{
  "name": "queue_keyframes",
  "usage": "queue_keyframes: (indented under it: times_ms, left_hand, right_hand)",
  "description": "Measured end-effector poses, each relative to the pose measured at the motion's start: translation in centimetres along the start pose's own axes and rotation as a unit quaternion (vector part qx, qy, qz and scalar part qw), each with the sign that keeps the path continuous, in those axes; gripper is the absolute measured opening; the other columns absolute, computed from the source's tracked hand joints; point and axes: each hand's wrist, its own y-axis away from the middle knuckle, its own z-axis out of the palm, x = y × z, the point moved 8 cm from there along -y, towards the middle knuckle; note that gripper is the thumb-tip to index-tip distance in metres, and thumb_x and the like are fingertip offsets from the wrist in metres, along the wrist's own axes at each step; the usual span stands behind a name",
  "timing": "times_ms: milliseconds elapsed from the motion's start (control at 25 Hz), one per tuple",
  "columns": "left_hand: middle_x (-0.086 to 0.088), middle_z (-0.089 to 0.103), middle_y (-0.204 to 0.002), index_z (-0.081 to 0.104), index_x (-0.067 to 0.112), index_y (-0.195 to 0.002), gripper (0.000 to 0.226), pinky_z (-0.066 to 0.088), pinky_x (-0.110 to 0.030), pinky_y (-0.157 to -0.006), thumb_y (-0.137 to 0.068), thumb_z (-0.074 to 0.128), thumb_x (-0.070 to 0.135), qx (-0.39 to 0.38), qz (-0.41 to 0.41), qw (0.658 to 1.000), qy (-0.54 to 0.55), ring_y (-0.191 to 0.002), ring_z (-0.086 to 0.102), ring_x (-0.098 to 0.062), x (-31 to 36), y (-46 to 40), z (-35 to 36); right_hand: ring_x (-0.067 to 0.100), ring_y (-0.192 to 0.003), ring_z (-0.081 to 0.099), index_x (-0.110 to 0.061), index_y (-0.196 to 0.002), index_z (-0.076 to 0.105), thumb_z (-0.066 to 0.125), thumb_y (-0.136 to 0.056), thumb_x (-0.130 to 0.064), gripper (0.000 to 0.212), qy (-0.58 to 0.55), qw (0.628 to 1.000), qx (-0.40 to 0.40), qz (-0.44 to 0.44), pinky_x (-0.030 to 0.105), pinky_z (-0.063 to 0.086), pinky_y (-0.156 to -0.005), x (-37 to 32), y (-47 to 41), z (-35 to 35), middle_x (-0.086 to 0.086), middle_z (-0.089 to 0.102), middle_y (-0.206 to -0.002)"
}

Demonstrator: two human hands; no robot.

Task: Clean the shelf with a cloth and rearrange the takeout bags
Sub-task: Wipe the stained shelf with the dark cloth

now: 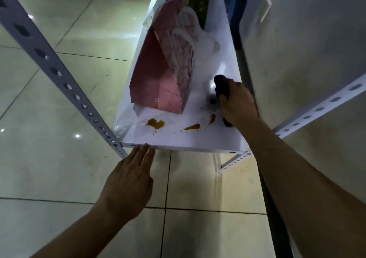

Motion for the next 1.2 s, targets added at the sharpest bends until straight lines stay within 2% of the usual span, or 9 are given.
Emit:
queue_keyframes:
  times_ms: [120, 240, 320, 400, 480, 760, 880, 1000, 1200]
  left_hand:
    - [-0.023, 0.049, -0.145, 0.047, -0.003, -0.142, 0.068, 0.047, -0.047, -0.104, -0.081, 0.074, 0.012, 0.014, 0.007, 1.0, -0.025, -0.136, 0.048, -0.036, -0.4, 0.0, 0.0]
    - [-0.025, 0.049, -0.145, 0.049, -0.004, -0.141, 0.07, 0.052, -0.049, -0.098, -0.077, 0.077, 0.01, 0.047, 0.007, 0.998, -0.03, -0.134, 0.049, -0.039, -0.8, 0.0, -0.1]
    - [-0.027, 0.033, -0.155, 0.04, -0.004, -0.146, 0.076, 0.052, -0.048, -0.099, -0.081, 0.075, 0.015, 0.047, 0.004, 0.999, 0.002, -0.137, 0.045, -0.041, -1.1, -0.1, 0.1]
    - [-0.015, -0.009, -0.166, 0.013, 0.007, -0.157, 0.08, 0.036, -0.04, -0.116, -0.096, 0.056, 0.034, -0.001, -0.009, 1.0, 0.011, -0.153, 0.013, -0.03, -1.8, 0.0, 1.4]
    - [-0.004, -0.03, -0.161, -0.01, 0.018, -0.157, 0.078, 0.016, -0.034, -0.124, -0.1, 0.035, 0.048, -0.012, -0.014, 1.0, -0.002, -0.153, -0.01, -0.021, -2.6, 0.0, 1.8]
    - [0.002, -0.028, -0.161, -0.014, 0.026, -0.156, 0.078, 0.006, -0.034, -0.125, -0.091, 0.011, 0.062, -0.018, -0.019, 1.0, -0.013, -0.152, -0.016, -0.015, -3.1, -0.4, 2.1]
    - [0.002, -0.029, -0.161, -0.012, 0.026, -0.157, 0.077, 0.007, -0.033, -0.125, -0.099, 0.025, 0.06, -0.022, -0.025, 0.999, 0.01, -0.152, -0.014, -0.015, -3.1, -0.3, 2.1]
    - [0.002, -0.026, -0.162, -0.011, 0.025, -0.157, 0.079, 0.008, -0.035, -0.125, -0.099, 0.034, 0.055, -0.027, -0.018, 0.999, 0.017, -0.153, -0.013, -0.017, -3.2, -0.2, 2.1]
    - [-0.002, -0.004, -0.167, 0.0, 0.018, -0.159, 0.075, 0.014, -0.037, -0.124, -0.101, 0.042, 0.04, 0.01, -0.015, 0.999, 0.027, -0.154, -0.003, -0.021, -3.4, -0.3, 1.1]
  right_hand:
    - [0.035, -0.147, 0.03, -0.015, -0.153, 0.038, 0.039, -0.103, -0.035, 0.054, 0.039, 0.988, -0.149, 0.028, 0.047, 0.026, -0.119, 1.2, -0.4, 4.3, 0.018, 0.034, -0.16]
    - [0.032, -0.145, 0.036, -0.014, -0.148, 0.046, 0.027, -0.101, -0.051, 0.062, -0.128, 0.983, -0.098, 0.092, 0.043, 0.028, -0.116, 2.6, -1.3, 4.0, 0.014, 0.041, -0.157]
    - [0.03, -0.147, 0.034, -0.014, -0.15, 0.044, 0.026, -0.098, -0.062, 0.073, -0.047, 0.992, -0.009, 0.116, 0.042, 0.025, -0.119, 3.5, -0.7, 3.2, 0.015, 0.039, -0.158]
    - [0.027, -0.155, 0.016, -0.015, -0.158, 0.027, 0.027, -0.096, -0.069, 0.083, 0.03, 0.993, -0.03, 0.108, 0.043, 0.008, -0.126, 3.7, -0.1, 4.1, 0.013, 0.021, -0.167]
    - [0.029, -0.156, 0.008, -0.02, -0.161, 0.016, 0.027, -0.093, -0.076, 0.089, 0.057, 0.991, -0.076, 0.089, 0.044, 0.001, -0.126, 3.6, -0.6, 5.1, 0.016, 0.012, -0.168]
    - [0.035, -0.153, 0.018, -0.028, -0.16, 0.026, 0.033, -0.1, -0.051, 0.064, 0.082, 0.993, -0.085, -0.006, 0.046, 0.004, -0.126, 1.0, 0.0, 5.6, 0.021, 0.017, -0.166]
    - [0.039, -0.148, 0.029, -0.026, -0.156, 0.038, 0.028, -0.094, -0.048, 0.066, 0.073, 0.996, -0.027, -0.034, 0.046, 0.01, -0.124, -0.5, 5.3, 5.4, 0.023, 0.028, -0.162]
    - [0.037, -0.149, 0.026, -0.026, -0.156, 0.036, 0.031, -0.102, -0.042, 0.057, 0.074, 0.996, -0.04, -0.031, 0.046, 0.01, -0.126, -0.9, 6.0, 5.6, 0.02, 0.028, -0.163]
    - [0.037, -0.149, 0.028, -0.025, -0.156, 0.036, 0.032, -0.102, -0.044, 0.058, 0.073, 0.996, -0.036, -0.031, 0.05, 0.015, -0.124, -0.8, 6.2, 5.0, 0.019, 0.029, -0.163]
